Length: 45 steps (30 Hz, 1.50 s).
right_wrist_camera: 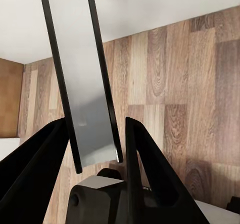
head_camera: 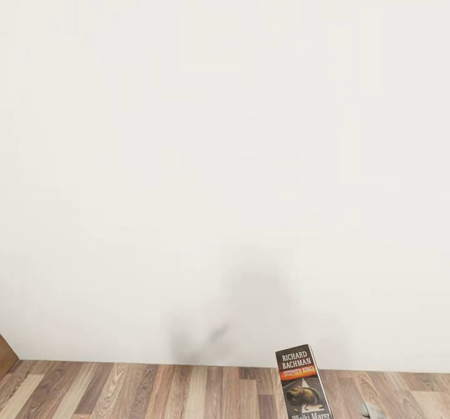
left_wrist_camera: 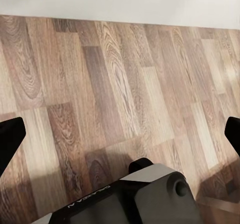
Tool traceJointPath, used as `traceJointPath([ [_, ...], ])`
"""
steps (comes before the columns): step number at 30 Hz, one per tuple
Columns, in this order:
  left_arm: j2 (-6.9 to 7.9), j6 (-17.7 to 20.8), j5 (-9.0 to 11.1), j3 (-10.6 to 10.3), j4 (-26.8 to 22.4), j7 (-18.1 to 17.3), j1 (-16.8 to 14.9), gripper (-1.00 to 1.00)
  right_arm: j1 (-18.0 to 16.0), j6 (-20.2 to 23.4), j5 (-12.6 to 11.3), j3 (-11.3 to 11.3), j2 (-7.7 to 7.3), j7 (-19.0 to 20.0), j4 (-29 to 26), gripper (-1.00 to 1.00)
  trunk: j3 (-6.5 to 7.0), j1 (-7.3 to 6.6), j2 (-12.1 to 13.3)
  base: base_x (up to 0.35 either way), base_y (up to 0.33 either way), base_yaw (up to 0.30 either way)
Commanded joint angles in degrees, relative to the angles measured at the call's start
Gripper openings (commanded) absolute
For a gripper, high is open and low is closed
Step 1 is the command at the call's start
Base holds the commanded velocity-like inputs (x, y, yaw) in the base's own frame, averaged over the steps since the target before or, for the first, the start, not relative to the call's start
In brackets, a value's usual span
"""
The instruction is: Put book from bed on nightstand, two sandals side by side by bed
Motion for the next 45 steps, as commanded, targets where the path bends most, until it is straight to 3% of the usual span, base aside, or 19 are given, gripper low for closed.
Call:
traceJointPath([
  [1, 0.02, -0.1, 0.6, -0.3, 0.1, -0.2, -0.1, 1.00, -0.1, 0.1, -0.3, 0.0, -0.01, 0.2, 0.1, -1.00, -0.12, 0.03, -0.1, 0.000, 0.000, 0.000],
  [14, 0.01, -0.1, 0.6, -0.3, 0.1, -0.2, -0.1, 1.00, -0.1, 0.2, -0.3, -0.1, -0.01, 0.3, 0.1, -1.00, -0.12, 0.03, -0.1, 0.004, 0.000, 0.000],
  [25, 0.01, 0.0, 0.6, -0.3, 0.1, -0.2, -0.1, 1.00, -0.1, 0.2, -0.3, -0.1, -0.01, 0.4, 0.1, -1.00, -0.12, 0.03, -0.1, 0.275, 0.000, -0.026],
  [45, 0.02, -0.1, 0.6, -0.3, 0.1, -0.2, -0.1, 1.00, -0.1, 0.2, -0.3, -0.1, -0.01, 0.4, 0.1, -1.00, -0.12, 0.03, -0.1, 0.076, 0.000, -0.279],
])
